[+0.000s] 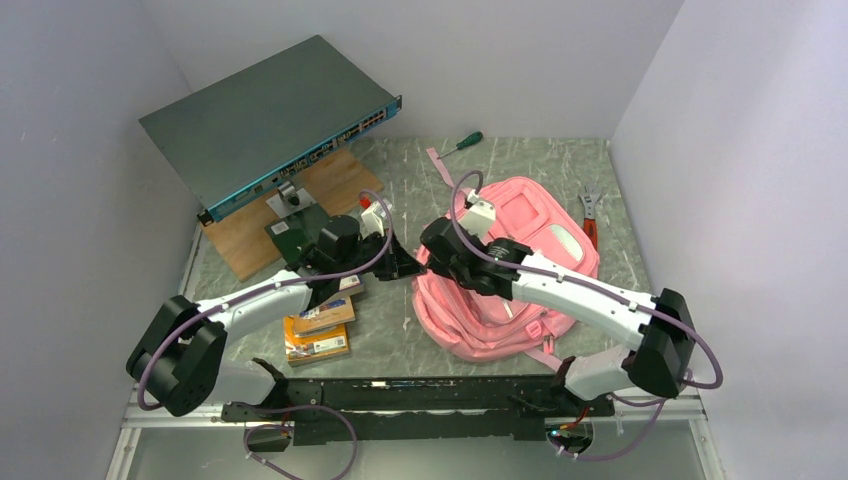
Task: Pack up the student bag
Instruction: Zip the student bag at the center of the board.
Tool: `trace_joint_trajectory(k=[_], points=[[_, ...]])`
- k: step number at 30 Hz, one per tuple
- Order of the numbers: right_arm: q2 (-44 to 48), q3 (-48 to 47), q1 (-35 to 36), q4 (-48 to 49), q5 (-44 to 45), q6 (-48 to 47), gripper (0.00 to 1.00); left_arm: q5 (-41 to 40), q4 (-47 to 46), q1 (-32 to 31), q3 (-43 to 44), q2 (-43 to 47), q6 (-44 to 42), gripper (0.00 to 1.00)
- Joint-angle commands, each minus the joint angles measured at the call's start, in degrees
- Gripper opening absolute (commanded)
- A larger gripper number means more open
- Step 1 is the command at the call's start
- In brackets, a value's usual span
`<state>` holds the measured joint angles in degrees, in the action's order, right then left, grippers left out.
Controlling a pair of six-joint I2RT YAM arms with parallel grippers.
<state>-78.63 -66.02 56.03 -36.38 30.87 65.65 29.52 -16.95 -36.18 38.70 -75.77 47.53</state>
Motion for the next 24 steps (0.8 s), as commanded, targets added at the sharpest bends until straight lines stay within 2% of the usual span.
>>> trace_joint_trajectory(k=[1,9,15,19,24], points=[[-1.9,-3.4,0.2,-2.5,5.2,-1.5,0.31,3.4,-9.2,0.0,1.4,1.9,0.5,0.00],[-6.0,-6.8,1.8,-8.5,10.0,-0.6,0.31,3.5,-9.2,0.0,1.4,1.9,0.4,0.00],[-5.9,-5.2,1.9,-8.2,11.9,-0.2,0.32,3.5,-8.6,0.0,1.1,2.4,0.0,0.00],[-5.1,-3.6,1.9,-6.2,13.9,-0.3,0.24,3.4,-8.5,0.0,0.9,2.7,-0.1,0.00],[-7.4,-5.1,1.9,-8.0,15.3,0.1,0.22,3.3,-8.1,0.0,0.9,3.1,-0.1,0.00]])
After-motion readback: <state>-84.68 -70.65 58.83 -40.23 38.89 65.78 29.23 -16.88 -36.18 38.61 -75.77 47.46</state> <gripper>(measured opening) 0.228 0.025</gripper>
